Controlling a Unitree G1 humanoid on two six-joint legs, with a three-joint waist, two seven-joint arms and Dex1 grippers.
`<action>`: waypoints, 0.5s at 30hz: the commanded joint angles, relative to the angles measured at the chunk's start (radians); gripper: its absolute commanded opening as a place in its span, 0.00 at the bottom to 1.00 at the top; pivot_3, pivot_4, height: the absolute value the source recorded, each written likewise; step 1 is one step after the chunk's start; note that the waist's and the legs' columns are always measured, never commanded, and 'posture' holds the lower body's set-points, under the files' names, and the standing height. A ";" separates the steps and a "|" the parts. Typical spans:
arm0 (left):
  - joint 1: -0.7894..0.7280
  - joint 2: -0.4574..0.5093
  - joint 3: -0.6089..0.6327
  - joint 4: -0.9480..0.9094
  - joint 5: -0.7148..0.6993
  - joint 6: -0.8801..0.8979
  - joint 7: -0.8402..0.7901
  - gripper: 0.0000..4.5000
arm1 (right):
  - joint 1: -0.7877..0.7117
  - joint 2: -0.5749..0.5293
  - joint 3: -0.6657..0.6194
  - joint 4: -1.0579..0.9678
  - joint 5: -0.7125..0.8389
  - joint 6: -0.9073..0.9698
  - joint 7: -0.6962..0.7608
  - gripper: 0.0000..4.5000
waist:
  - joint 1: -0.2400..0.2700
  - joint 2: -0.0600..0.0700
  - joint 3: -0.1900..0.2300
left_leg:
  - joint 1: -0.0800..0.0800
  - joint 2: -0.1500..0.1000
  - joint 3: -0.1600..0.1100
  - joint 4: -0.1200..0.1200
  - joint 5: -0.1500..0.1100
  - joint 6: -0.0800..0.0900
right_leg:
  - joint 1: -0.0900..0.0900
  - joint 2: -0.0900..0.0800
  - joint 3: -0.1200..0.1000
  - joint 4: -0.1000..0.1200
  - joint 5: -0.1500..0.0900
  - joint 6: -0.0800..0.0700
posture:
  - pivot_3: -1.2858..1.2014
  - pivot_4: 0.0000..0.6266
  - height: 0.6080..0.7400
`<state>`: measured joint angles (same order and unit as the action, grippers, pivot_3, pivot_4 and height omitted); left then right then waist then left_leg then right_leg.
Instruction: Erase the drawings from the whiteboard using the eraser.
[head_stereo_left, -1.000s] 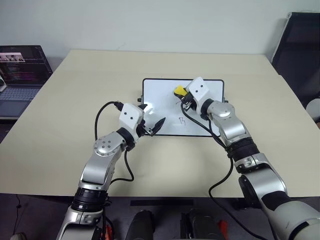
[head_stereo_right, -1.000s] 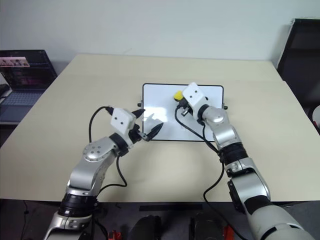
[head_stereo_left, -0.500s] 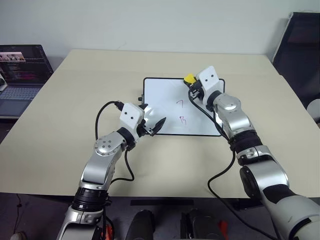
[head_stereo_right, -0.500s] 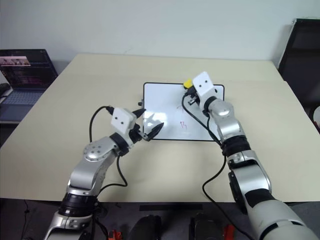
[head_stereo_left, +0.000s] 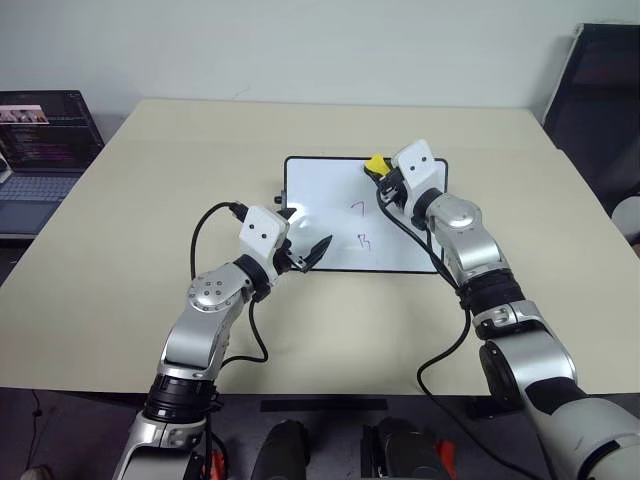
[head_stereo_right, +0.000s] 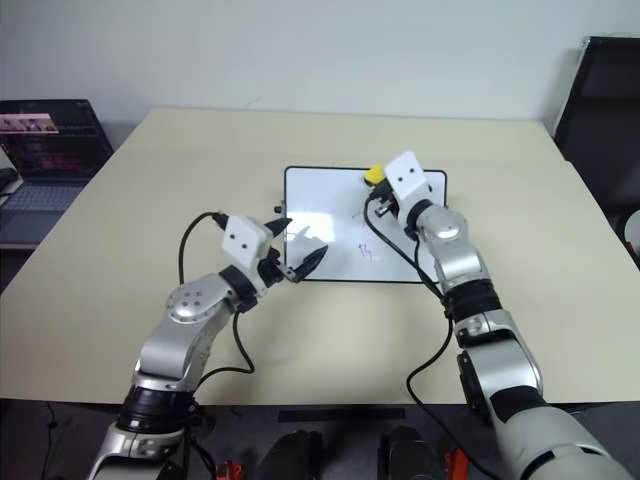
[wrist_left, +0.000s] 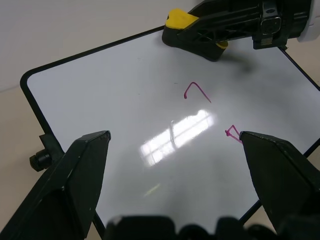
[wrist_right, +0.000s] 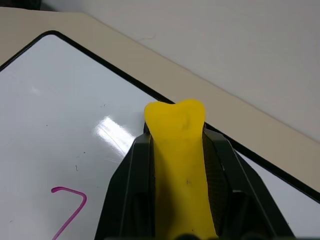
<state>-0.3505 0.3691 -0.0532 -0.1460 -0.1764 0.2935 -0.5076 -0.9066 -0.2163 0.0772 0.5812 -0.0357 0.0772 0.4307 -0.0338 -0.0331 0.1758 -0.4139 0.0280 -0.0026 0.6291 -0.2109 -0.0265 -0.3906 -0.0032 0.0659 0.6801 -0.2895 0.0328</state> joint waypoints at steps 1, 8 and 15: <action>0.005 0.002 0.008 -0.041 -0.007 -0.022 -0.011 1.00 | 0.052 -0.009 -0.035 -0.192 0.067 0.090 0.031 0.21 | 0.001 0.000 0.000 | -0.001 0.000 0.000 0.000 0.000 0.000 | 0.000 0.000 0.000 0.000 0.000 0.000 | 0.52 0.24 1.00; 0.039 0.006 -0.002 -0.062 -0.012 -0.026 -0.040 1.00 | 0.215 -0.067 -0.096 -0.566 0.171 0.310 0.049 0.21 | 0.002 0.000 0.000 | -0.002 0.000 -0.003 0.000 0.000 0.000 | -0.001 0.000 0.000 0.000 0.000 0.000 | 0.52 0.24 1.00; 0.084 0.010 0.013 -0.084 -0.032 -0.037 -0.072 1.00 | 0.350 -0.129 -0.128 -0.755 0.183 0.352 0.032 0.21 | 0.000 0.000 0.000 | -0.002 0.000 -0.003 0.000 0.000 0.000 | -0.001 0.000 0.000 -0.001 0.000 0.000 | 0.52 0.24 1.00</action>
<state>-0.2763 0.3716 -0.0537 -0.1759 -0.1899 0.2786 -0.5689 -0.5661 -0.3308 -0.0203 -0.1112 0.1381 0.4447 0.4703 -0.0337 -0.0330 0.1759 -0.4155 0.0277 -0.0058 0.6290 -0.2110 -0.0265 -0.3913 -0.0029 0.0658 0.6794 -0.2897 0.0329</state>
